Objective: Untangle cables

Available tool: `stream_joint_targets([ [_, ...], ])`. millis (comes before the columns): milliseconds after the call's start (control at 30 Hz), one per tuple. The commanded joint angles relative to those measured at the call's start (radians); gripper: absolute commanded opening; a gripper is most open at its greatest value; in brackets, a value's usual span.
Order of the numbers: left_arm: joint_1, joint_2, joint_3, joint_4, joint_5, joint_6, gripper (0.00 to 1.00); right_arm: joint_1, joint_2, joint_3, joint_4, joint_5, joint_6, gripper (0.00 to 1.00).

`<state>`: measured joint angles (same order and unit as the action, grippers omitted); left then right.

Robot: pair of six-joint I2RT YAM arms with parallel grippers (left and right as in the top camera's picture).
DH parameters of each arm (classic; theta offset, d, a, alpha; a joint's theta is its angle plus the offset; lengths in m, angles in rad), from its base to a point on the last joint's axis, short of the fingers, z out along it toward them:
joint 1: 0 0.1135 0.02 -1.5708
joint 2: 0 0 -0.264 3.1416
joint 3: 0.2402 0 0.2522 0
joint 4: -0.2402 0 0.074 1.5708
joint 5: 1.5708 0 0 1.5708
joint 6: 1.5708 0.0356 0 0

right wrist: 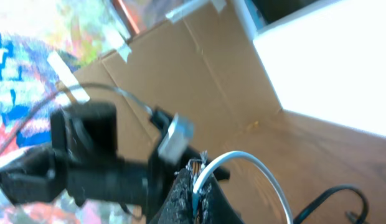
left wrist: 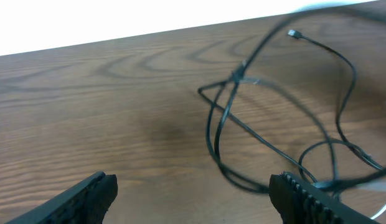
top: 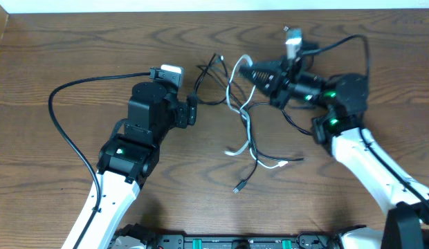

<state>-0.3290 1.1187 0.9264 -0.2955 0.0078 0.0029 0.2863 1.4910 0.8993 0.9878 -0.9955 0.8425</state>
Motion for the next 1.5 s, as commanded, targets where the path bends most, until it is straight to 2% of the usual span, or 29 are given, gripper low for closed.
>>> stream_joint_targets([
  [0,0.003,0.005,0.026,-0.003,0.089,-0.004,0.84,-0.026,-0.019,0.102,-0.059,-0.009,0.047,0.01],
  [267,0.003,0.005,0.026,-0.003,0.192,0.003,0.83,-0.066,-0.019,0.307,-0.340,-0.026,-0.013,0.01],
  [600,0.003,0.005,0.026,-0.002,0.195,0.003,0.84,-0.113,-0.019,0.528,-0.500,-0.078,-0.013,0.01],
  [967,0.003,0.005,0.026,0.022,0.275,0.003,0.84,-0.130,-0.018,0.678,-0.518,-0.050,0.011,0.01],
  [1467,0.003,0.005,0.026,0.027,0.277,0.003,0.83,-0.201,-0.018,0.803,-0.517,-0.006,0.026,0.01],
])
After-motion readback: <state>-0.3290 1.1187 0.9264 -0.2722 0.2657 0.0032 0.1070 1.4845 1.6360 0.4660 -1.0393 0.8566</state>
